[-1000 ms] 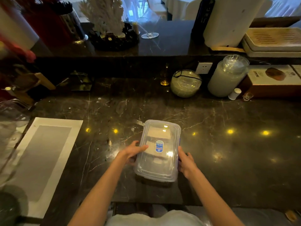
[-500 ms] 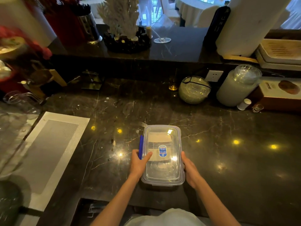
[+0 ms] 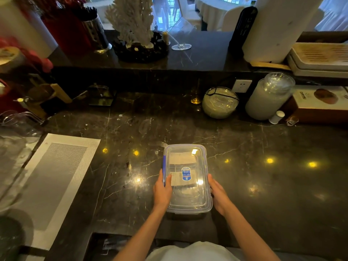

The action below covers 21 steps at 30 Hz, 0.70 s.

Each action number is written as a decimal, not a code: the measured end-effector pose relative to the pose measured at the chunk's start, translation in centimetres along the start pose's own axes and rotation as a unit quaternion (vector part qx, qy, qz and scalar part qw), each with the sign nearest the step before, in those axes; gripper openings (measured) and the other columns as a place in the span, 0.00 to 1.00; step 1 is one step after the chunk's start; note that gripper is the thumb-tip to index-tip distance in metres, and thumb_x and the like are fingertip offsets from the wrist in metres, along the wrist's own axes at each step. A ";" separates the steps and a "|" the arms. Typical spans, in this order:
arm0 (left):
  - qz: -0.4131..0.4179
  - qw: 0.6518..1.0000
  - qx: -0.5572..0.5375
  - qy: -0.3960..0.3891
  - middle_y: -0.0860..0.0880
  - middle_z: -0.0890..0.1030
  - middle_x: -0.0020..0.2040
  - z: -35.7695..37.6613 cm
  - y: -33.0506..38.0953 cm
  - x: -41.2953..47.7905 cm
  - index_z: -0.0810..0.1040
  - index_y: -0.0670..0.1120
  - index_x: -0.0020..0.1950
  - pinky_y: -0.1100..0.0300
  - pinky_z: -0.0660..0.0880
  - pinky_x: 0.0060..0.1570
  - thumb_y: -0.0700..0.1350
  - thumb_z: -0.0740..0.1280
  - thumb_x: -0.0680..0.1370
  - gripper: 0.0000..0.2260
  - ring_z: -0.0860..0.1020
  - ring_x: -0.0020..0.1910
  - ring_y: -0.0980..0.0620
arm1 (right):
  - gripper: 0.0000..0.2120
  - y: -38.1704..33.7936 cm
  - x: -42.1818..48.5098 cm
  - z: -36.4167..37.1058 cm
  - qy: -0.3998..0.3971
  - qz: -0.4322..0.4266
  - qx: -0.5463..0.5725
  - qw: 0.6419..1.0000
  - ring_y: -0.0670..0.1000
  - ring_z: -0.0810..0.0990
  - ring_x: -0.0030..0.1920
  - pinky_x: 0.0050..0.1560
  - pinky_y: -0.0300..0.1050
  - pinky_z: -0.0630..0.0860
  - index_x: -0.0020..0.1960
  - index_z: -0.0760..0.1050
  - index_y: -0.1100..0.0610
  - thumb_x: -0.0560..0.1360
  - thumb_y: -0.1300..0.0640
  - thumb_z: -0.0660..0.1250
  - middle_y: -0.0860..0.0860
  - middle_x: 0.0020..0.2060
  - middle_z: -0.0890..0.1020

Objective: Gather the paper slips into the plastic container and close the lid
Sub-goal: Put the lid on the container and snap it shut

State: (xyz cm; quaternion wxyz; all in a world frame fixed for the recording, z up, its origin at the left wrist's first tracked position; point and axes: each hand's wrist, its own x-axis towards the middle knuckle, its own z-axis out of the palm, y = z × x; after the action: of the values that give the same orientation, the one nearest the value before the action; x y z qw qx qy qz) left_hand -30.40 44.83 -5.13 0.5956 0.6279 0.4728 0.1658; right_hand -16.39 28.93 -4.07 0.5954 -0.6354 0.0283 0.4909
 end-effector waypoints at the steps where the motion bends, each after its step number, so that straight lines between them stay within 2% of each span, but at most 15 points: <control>1: 0.000 1.000 -0.001 -0.003 0.55 0.82 0.55 -0.1 0.0 0.0 0.70 0.50 0.73 0.65 0.81 0.49 0.49 0.62 0.83 0.18 0.81 0.53 0.61 | 0.20 0.0 0.1 0.0 -0.004 -0.001 -0.008 1.000 0.50 0.85 0.56 0.60 0.52 0.78 0.59 0.82 0.45 0.76 0.36 0.61 0.50 0.56 0.86; 3: -0.002 1.000 -0.003 -0.011 0.55 0.81 0.56 -0.2 -0.1 0.1 0.68 0.51 0.74 0.63 0.81 0.50 0.50 0.62 0.82 0.19 0.80 0.55 0.61 | 0.22 -0.1 0.0 -0.1 -0.007 -0.003 -0.028 1.000 0.49 0.84 0.58 0.61 0.51 0.77 0.61 0.81 0.45 0.77 0.35 0.59 0.48 0.57 0.85; 5: -0.007 1.000 -0.011 -0.017 0.53 0.80 0.59 -0.3 -0.1 0.0 0.68 0.51 0.74 0.66 0.81 0.47 0.51 0.62 0.82 0.20 0.80 0.55 0.61 | 0.22 -0.1 -0.2 0.0 -0.002 -0.012 -0.032 0.999 0.48 0.85 0.56 0.55 0.47 0.79 0.61 0.81 0.46 0.76 0.35 0.60 0.48 0.56 0.86; 8: -0.015 0.999 -0.017 -0.023 0.51 0.79 0.62 -0.3 -0.1 0.0 0.67 0.52 0.74 0.65 0.81 0.48 0.52 0.62 0.82 0.20 0.79 0.57 0.59 | 0.14 0.1 -0.6 0.6 0.070 -0.068 -0.026 0.995 0.48 0.86 0.49 0.40 0.37 0.82 0.60 0.79 0.46 0.75 0.46 0.69 0.49 0.53 0.85; 10: -0.022 0.999 -0.020 -0.026 0.51 0.78 0.64 -0.3 -0.1 0.1 0.66 0.51 0.75 0.57 0.81 0.55 0.52 0.62 0.82 0.21 0.79 0.60 0.54 | 0.18 0.2 -0.9 1.1 0.127 -0.112 -0.040 0.985 0.43 0.83 0.49 0.34 0.31 0.80 0.65 0.74 0.47 0.75 0.53 0.71 0.44 0.54 0.82; 12: -0.029 0.999 -0.019 -0.030 0.50 0.78 0.65 -0.2 -0.2 0.1 0.65 0.51 0.75 0.51 0.81 0.58 0.52 0.62 0.82 0.22 0.79 0.62 0.52 | 0.21 0.2 -0.9 1.6 0.150 -0.142 -0.054 0.977 0.39 0.80 0.51 0.36 0.28 0.79 0.69 0.72 0.50 0.77 0.56 0.70 0.43 0.55 0.80; 15: -0.029 0.999 -0.017 -0.039 0.49 0.77 0.66 -0.2 -0.2 0.1 0.64 0.50 0.76 0.47 0.80 0.60 0.52 0.61 0.82 0.22 0.78 0.63 0.51 | 0.22 0.7 -1.4 2.7 0.166 -0.167 -0.056 0.970 0.40 0.79 0.54 0.43 0.31 0.79 0.72 0.71 0.51 0.79 0.57 0.67 0.44 0.59 0.80; 18: -0.023 0.998 -0.025 -0.050 0.49 0.77 0.66 -0.2 0.0 0.2 0.64 0.50 0.75 0.46 0.79 0.60 0.51 0.61 0.83 0.21 0.78 0.64 0.51 | 0.18 1.0 -2.0 3.6 0.193 -0.203 -0.071 0.957 0.33 0.80 0.51 0.41 0.24 0.77 0.68 0.72 0.46 0.80 0.57 0.65 0.40 0.54 0.79; 19: -0.025 0.998 -0.026 -0.051 0.49 0.77 0.66 -0.2 0.0 0.1 0.64 0.50 0.75 0.46 0.79 0.60 0.51 0.61 0.83 0.21 0.78 0.64 0.51 | 0.17 0.9 -2.0 3.7 0.202 -0.205 -0.081 0.954 0.30 0.79 0.50 0.40 0.22 0.75 0.68 0.73 0.47 0.80 0.57 0.64 0.41 0.53 0.79; 21: -0.028 0.998 -0.025 -0.049 0.48 0.76 0.67 -0.2 0.0 0.1 0.63 0.50 0.76 0.45 0.79 0.61 0.51 0.61 0.83 0.22 0.77 0.65 0.50 | 0.17 0.7 -1.8 3.7 0.220 -0.193 -0.108 0.950 0.33 0.78 0.50 0.41 0.20 0.73 0.69 0.74 0.53 0.80 0.57 0.64 0.47 0.57 0.77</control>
State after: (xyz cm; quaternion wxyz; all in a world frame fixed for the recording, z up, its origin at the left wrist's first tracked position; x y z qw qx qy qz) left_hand -30.48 44.99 -5.12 0.6382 0.6068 0.4558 0.1296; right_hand -19.94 30.69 -2.66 0.5854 -0.7817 -0.0180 0.2144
